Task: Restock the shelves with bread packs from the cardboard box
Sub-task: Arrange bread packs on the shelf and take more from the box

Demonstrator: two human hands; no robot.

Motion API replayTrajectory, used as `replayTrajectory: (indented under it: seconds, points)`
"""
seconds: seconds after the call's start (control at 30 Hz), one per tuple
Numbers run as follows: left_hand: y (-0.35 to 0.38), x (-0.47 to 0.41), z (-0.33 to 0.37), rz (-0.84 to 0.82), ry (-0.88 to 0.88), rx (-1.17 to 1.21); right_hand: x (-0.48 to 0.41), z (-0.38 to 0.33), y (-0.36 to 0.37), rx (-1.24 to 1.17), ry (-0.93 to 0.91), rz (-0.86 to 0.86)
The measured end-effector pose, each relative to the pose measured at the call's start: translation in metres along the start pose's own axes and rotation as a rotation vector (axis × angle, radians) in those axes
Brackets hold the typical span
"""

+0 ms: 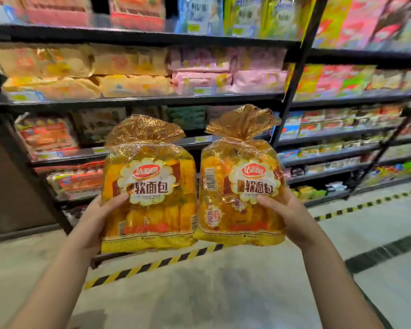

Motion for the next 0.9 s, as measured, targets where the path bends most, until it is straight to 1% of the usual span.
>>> replayTrajectory:
  seconds: [0.17, 0.23, 0.33, 0.43, 0.6, 0.8, 0.9]
  points:
    - [0.112, -0.029, -0.02, -0.074, 0.024, -0.038, -0.01, -0.013, -0.115, 0.056, -0.053, 0.074]
    - [0.146, -0.039, -0.026, -0.091, 0.021, -0.043, -0.018, -0.016, -0.147, 0.047, -0.052, 0.085]
    - [0.18, -0.052, -0.032, -0.075, 0.033, -0.069, -0.034, -0.022, -0.183, 0.071, -0.054, 0.083]
    - [0.199, -0.07, -0.035, -0.059, 0.043, -0.082, -0.057, -0.027, -0.205, 0.1, -0.05, 0.073]
    - [0.208, -0.121, -0.047, -0.037, 0.015, -0.084, -0.108, -0.022, -0.226, 0.134, -0.019, 0.06]
    - [0.215, -0.194, -0.073, 0.011, -0.014, -0.052, -0.178, -0.002, -0.249, 0.084, 0.019, 0.009]
    - [0.221, -0.23, -0.089, 0.04, -0.04, -0.018, -0.215, 0.012, -0.267, 0.095, 0.055, 0.02]
Point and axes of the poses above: each hand's wrist, its own x-axis away from the middle knuckle, its own y-axis out of the palm, z = x × y, the point moved 4 cm from there along -x, towards the middle knuckle, and after that the axes turned 3 degrees about x, right-handed, at the moved point
